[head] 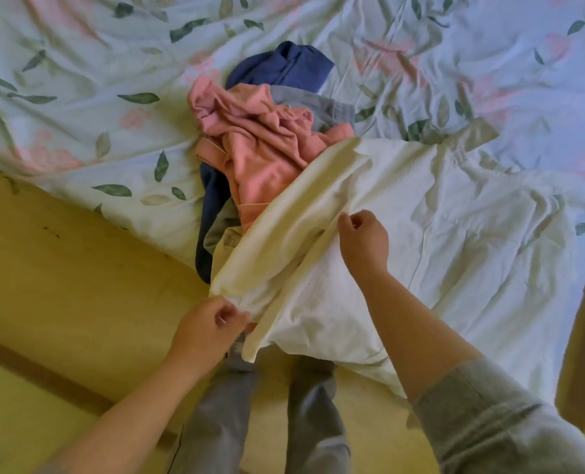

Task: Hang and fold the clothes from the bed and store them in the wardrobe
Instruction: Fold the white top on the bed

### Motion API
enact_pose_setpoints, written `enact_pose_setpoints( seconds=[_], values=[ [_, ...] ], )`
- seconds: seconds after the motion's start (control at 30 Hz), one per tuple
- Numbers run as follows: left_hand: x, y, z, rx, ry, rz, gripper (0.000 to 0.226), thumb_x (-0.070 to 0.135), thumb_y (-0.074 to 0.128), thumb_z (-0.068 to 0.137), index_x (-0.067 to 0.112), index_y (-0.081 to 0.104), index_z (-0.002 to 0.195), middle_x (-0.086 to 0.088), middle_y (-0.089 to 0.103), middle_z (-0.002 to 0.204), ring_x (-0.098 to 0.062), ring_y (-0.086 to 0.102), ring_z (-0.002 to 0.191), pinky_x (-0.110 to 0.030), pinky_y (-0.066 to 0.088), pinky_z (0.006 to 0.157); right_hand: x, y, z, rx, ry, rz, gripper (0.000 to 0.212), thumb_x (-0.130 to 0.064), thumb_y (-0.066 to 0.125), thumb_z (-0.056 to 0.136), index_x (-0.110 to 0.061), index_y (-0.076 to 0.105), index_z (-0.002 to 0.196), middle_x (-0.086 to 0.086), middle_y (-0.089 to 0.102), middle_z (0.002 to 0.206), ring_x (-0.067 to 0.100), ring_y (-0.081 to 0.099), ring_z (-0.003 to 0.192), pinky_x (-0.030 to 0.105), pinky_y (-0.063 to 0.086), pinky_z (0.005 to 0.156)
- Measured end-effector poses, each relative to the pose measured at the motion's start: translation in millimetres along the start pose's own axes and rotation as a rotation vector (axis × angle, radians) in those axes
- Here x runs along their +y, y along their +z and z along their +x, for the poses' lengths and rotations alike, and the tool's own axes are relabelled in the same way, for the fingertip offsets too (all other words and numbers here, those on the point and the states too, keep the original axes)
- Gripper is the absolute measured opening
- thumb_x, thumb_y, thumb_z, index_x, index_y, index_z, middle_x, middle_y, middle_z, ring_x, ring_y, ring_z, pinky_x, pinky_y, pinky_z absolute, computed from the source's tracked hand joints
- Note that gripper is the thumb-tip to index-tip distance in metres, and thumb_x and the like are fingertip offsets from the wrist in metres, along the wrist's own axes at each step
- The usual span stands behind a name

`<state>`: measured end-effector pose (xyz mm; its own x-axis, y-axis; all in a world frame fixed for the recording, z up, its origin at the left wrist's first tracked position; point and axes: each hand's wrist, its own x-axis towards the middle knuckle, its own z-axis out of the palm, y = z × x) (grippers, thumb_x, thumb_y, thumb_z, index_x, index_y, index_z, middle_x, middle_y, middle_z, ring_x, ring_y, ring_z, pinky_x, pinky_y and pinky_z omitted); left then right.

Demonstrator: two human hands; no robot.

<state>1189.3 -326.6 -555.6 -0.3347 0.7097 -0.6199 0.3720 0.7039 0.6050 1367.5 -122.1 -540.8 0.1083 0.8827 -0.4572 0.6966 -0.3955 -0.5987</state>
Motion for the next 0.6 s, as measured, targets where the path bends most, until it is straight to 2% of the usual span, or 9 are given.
enact_pose_setpoints(
  seconds=[0.07, 0.13, 0.2, 0.27, 0.3, 0.37, 0.47, 0.53, 0.6],
  values=[
    [9.7, -9.3, 12.3, 0.149, 0.068, 0.013, 0.017, 0.038, 0.069, 0.083, 0.028, 0.057, 0.077, 0.005, 0.06, 0.077, -0.011, 0.057, 0.069, -0.024, 0.042, 0.057, -8.6, -5.8, 3.3, 0.027, -0.072, -0.021, 0.016, -0.028, 0.05, 0.093, -0.014, 0.056, 0.088, -0.004, 0.057, 0.069, 0.013, 0.052, 0.06, 0.033, 0.047, 0.057],
    [20.5, -14.1, 25.3, 0.24, 0.104, 0.038, 0.019, 0.031, 0.071, 0.083, 0.024, 0.054, 0.088, 0.007, 0.057, 0.088, -0.012, 0.055, 0.077, -0.023, 0.04, 0.06, -17.2, -11.7, 10.0, -0.004, -0.143, -0.052, 0.013, -0.024, 0.052, 0.093, -0.014, 0.059, 0.097, -0.006, 0.06, 0.076, 0.012, 0.056, 0.066, 0.031, 0.048, 0.061],
    [30.2, -14.7, 37.2, 0.232, 0.088, 0.075, 0.033, 0.027, 0.069, 0.086, 0.018, 0.052, 0.112, 0.003, 0.053, 0.11, -0.016, 0.053, 0.094, -0.025, 0.042, 0.073, -24.5, -16.6, 17.7, -0.052, -0.225, -0.09, 0.017, -0.021, 0.053, 0.093, -0.015, 0.061, 0.106, -0.006, 0.063, 0.09, 0.013, 0.059, 0.08, 0.025, 0.047, 0.065],
    [37.1, -14.4, 46.9, 0.15, 0.01, 0.09, 0.051, 0.03, 0.067, 0.088, 0.013, 0.046, 0.131, 0.0, 0.048, 0.123, -0.02, 0.05, 0.108, -0.029, 0.042, 0.082, -31.6, -17.2, 25.7, -0.091, -0.345, -0.14, 0.026, -0.019, 0.055, 0.095, -0.014, 0.063, 0.119, -0.001, 0.064, 0.113, 0.014, 0.06, 0.098, 0.022, 0.045, 0.077],
    [39.6, -13.6, 49.9, 0.098, -0.039, 0.079, 0.051, 0.033, 0.066, 0.088, 0.014, 0.045, 0.131, 0.0, 0.05, 0.121, -0.021, 0.053, 0.106, -0.03, 0.044, 0.08, -36.1, -15.8, 29.3, -0.111, -0.42, -0.165, 0.03, -0.019, 0.057, 0.095, -0.014, 0.062, 0.124, 0.0, 0.062, 0.122, 0.015, 0.059, 0.106, 0.022, 0.044, 0.084],
    [42.4, -11.7, 52.9, 0.009, -0.119, 0.044, 0.04, 0.038, 0.067, 0.086, 0.018, 0.052, 0.116, 0.001, 0.058, 0.107, -0.016, 0.057, 0.089, -0.029, 0.047, 0.068, -46.8, -8.0, 37.3, -0.172, -0.589, -0.236, 0.035, -0.018, 0.059, 0.095, -0.012, 0.061, 0.129, 0.003, 0.059, 0.132, 0.019, 0.053, 0.121, 0.027, 0.042, 0.098],
    [40.3, -10.1, 54.0, -0.113, -0.203, 0.009, 0.029, 0.044, 0.07, 0.081, 0.026, 0.057, 0.099, 0.005, 0.061, 0.094, -0.011, 0.058, 0.082, -0.025, 0.045, 0.061, -62.6, 11.2, 50.2, -0.346, -0.735, -0.536, 0.048, -0.024, 0.059, 0.095, -0.017, 0.05, 0.141, 0.003, 0.048, 0.146, 0.024, 0.033, 0.142, 0.044, 0.024, 0.118],
    [37.3, -12.5, 53.0, -0.22, -0.242, -0.016, 0.023, 0.043, 0.069, 0.082, 0.027, 0.057, 0.094, 0.005, 0.063, 0.093, -0.01, 0.06, 0.082, -0.023, 0.047, 0.062, -70.8, 22.6, 53.7, -0.458, -0.731, -0.803, 0.054, -0.027, 0.058, 0.093, -0.026, 0.042, 0.145, -0.001, 0.042, 0.149, 0.022, 0.02, 0.147, 0.059, 0.005, 0.119],
    [36.3, -16.8, 49.6, -0.276, -0.268, -0.058, 0.026, 0.041, 0.068, 0.083, 0.024, 0.059, 0.101, 0.002, 0.064, 0.096, -0.014, 0.062, 0.087, -0.026, 0.05, 0.069, -74.6, 28.1, 54.8, -0.445, -0.789, -0.962, 0.045, -0.026, 0.058, 0.091, -0.03, 0.051, 0.136, -0.001, 0.049, 0.138, 0.023, 0.027, 0.143, 0.063, -0.004, 0.116]
  ],
)
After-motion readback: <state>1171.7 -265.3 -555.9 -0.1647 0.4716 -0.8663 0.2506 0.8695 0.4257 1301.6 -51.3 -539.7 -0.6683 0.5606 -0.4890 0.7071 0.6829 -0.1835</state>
